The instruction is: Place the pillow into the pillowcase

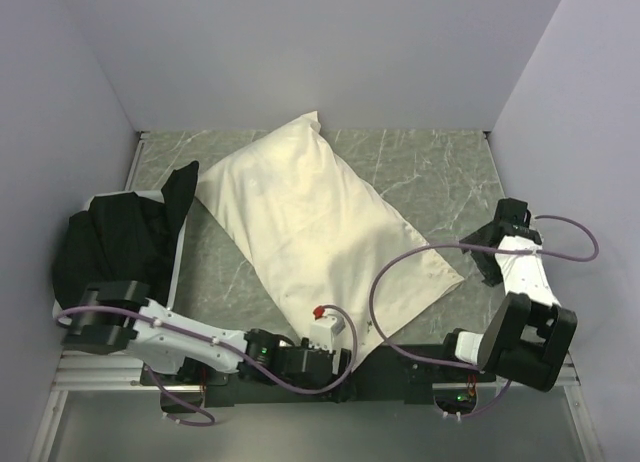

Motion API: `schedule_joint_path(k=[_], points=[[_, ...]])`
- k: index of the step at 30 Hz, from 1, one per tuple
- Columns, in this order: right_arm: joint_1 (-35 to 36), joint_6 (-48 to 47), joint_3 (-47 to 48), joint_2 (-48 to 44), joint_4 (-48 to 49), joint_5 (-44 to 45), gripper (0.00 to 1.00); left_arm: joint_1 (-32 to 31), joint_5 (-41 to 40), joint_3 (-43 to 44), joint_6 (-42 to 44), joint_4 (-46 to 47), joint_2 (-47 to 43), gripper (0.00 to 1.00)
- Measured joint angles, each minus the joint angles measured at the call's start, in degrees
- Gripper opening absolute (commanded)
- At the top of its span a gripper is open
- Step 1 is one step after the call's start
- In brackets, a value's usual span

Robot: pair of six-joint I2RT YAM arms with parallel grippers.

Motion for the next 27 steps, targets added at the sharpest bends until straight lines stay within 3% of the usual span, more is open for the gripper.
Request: schedule_joint_path(k=[3,7,11,14,18,24,27], points=[[3.3,-1.2,0.1,-4.4,1.0,-2.2,0.97,-0.4,-3.7,1.4,-0.7,-5.3,-6.1,0.83],[14.5,-2.4,0.1,-8.4,5.4,-6.0,1.00,2.5,-10.6,6.4,-0.8,-14.7,-14.5,0.81],[28.2,-4.4,1.4,-9.5,11.5,-9.3,1.00,14.1,-13.7,8.2,1.2,-18.5,-21.7,0.82],[34.5,-6.4,6.0,-5.2,15.0,-9.5,1.00,23.3,-15.6,8.7,4.6,-20.8,-24.0,0.80],[40.4,-9.6,13.5,4.0,19.1,-8.3,1.00,35.9,-14.3,11.3,11.2,-20.7,-19.5,0.73],[44.7,-14.2,27.4,21.7,19.2,-2.9,0.97,51.2,-8.2,19.2,20.3,-15.5,-3.7,0.66],[44.2,-16.3,31.2,28.8,18.6,-0.4,0.81,54.2,-4.8,28.0,23.8,-13.3,8.0,0.63]])
